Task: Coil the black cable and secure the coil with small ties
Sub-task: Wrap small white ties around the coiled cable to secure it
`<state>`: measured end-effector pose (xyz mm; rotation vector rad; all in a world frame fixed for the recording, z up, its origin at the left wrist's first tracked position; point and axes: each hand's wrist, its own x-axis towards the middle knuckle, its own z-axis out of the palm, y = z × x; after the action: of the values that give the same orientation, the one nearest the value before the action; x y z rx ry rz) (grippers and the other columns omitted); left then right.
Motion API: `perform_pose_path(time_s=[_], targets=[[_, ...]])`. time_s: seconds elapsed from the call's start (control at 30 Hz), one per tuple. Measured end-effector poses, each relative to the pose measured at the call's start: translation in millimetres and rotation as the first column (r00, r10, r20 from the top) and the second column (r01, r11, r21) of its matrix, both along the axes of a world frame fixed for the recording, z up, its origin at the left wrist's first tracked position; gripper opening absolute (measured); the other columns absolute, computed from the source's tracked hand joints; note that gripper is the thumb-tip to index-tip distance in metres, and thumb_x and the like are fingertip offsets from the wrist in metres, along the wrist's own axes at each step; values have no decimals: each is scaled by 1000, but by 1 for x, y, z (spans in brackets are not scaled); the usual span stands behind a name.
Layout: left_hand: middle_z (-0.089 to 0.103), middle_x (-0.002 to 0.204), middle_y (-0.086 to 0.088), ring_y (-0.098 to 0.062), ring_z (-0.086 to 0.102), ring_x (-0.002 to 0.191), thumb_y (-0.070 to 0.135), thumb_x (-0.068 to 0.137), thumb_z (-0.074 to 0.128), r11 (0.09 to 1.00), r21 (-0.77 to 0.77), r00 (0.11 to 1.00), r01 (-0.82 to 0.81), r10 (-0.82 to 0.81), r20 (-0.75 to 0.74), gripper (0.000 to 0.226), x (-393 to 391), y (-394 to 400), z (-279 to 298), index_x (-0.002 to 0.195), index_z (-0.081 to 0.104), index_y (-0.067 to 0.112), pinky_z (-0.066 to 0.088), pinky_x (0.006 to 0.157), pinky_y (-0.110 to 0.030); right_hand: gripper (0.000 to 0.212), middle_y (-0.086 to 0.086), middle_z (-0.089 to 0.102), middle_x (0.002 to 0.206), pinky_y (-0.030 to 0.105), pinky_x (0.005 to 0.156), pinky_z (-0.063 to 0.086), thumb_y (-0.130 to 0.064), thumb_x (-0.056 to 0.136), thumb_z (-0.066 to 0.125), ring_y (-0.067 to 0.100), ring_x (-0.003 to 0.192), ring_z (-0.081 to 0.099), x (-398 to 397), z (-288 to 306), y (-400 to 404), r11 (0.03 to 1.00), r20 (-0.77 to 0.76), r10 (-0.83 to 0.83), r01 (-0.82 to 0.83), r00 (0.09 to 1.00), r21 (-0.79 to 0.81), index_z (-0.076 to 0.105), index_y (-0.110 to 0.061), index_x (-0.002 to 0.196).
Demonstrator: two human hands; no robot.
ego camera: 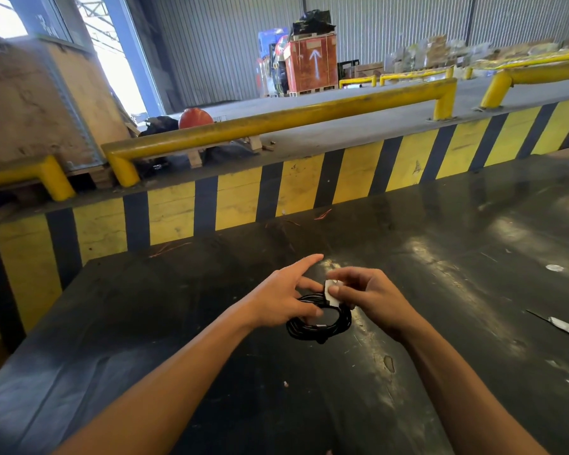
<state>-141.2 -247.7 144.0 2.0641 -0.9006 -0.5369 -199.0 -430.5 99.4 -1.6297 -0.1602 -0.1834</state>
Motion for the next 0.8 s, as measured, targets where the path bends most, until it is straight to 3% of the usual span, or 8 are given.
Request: perform_pose_path(time_s=[0.1, 0.2, 0.27, 0.37, 0.53, 0.6, 0.73, 0.8], targets=[[65, 122, -11, -23, 69, 97, 2, 79, 70, 997, -60, 993, -50, 43, -110, 79, 3, 4, -5, 142, 29, 25, 55, 90, -38, 8, -1, 61, 67, 18, 58, 44, -7, 86, 62, 5, 59, 53, 2, -6, 4, 999, 9, -6, 7, 1000, -52, 70, -7, 89], [63, 121, -3, -10, 62, 107, 7, 75, 75, 969, -142, 971, -200, 177, -163, 65, 7, 12, -23, 129, 45, 26, 52, 92, -29, 13, -3, 59, 63, 19, 59, 45, -4, 89, 55, 8, 56, 50, 7, -13, 7, 976, -49, -47, 57, 998, 209, 66, -6, 83], [66, 113, 1, -10, 63, 103, 7, 78, 73, 925, -193, 909, -328, 254, -331, 45, 8, 17, -42, 115, 57, 25, 51, 90, -34, 14, -4, 59, 61, 17, 56, 47, -5, 90, 52, 6, 53, 50, 11, -18, 7, 907, -133, -43, 94, 990, 410, 63, -7, 82], [70, 97, -3, -16, 69, 87, 5, 82, 69, 852, -208, 763, -480, 288, -579, 25, 10, 19, -74, 104, 64, 17, 56, 79, -38, 13, -2, 58, 60, 15, 50, 48, -8, 92, 52, 4, 50, 51, 13, -30, 9, 863, -267, 1, 134, 964, 487, 62, -9, 83], [71, 101, -14, -25, 71, 90, 4, 84, 66, 830, -104, 699, -548, 386, -602, 18, 16, 21, -104, 102, 65, 8, 58, 74, -32, 6, 5, 58, 78, 21, 56, 49, -11, 88, 60, 12, 62, 54, 19, -63, 18, 941, -342, -71, 177, 937, 289, 55, -12, 92], [70, 108, -17, -27, 70, 94, 5, 85, 65, 842, -3, 690, -539, 440, -574, 25, 18, 25, -116, 110, 63, 4, 60, 72, -30, 26, 8, 61, 90, 26, 63, 50, -13, 84, 66, 16, 70, 58, 22, -78, 20, 981, -363, -79, 138, 928, 139, 53, -15, 106], [69, 107, -18, -24, 72, 87, 8, 83, 69, 795, 224, 634, -564, 591, -499, 30, 25, 27, -153, 111, 61, 2, 61, 72, -34, 22, 0, 59, 81, 26, 59, 51, -16, 80, 71, 12, 67, 59, 31, -115, 37, 971, -370, -211, 152, 905, -183, 58, -20, 97], [69, 104, -15, -21, 73, 81, 11, 81, 71, 733, 346, 637, -586, 681, -362, 28, 27, 24, -171, 107, 62, 6, 61, 63, -29, 22, -5, 56, 78, 24, 59, 48, -21, 78, 72, 10, 67, 56, 37, -136, 46, 924, -357, -304, 182, 883, -336, 59, -20, 96]])
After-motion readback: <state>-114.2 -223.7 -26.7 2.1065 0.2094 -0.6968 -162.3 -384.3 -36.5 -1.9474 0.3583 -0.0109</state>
